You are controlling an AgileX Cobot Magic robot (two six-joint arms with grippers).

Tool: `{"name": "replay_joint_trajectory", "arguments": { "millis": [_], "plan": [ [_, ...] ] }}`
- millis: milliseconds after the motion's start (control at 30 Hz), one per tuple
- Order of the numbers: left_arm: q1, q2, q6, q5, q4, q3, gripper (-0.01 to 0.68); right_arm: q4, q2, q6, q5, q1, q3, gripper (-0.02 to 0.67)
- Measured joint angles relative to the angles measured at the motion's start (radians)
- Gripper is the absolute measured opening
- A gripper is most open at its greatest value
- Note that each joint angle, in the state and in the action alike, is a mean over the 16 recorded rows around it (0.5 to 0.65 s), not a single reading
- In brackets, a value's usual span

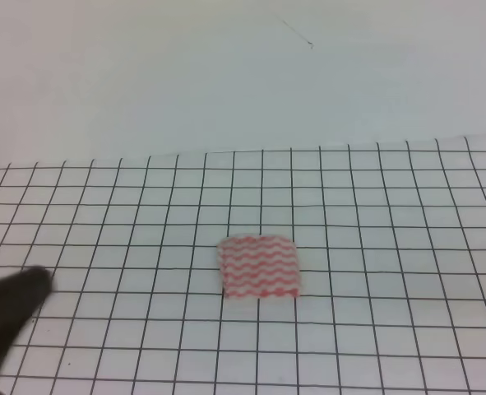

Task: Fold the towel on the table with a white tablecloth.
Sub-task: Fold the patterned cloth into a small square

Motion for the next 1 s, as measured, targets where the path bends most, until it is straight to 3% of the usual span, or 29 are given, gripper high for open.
{"name": "replay_joint_trajectory", "arguments": {
  "millis": [200, 333, 633, 1000],
  "plan": [
    [0.065, -0.195, -0.302, -0.11, 0.285, 0.178, 0.0, 0.0, 0.0, 0.0, 0.0, 0.0, 0.0, 0.0],
    [0.119, -0.322, -0.41, -0.11, 0.388, 0.299, 0.0, 0.0, 0.0, 0.0, 0.0, 0.0, 0.0, 0.0],
    [0.194, -0.471, -0.424, -0.051, 0.382, 0.471, 0.0, 0.0, 0.001, 0.0, -0.001, 0.0, 0.0, 0.0],
    [0.206, -0.48, -0.43, -0.038, 0.379, 0.506, 0.0, 0.0, 0.002, -0.001, -0.002, 0.0, 0.0, 0.0]
  ]
}}
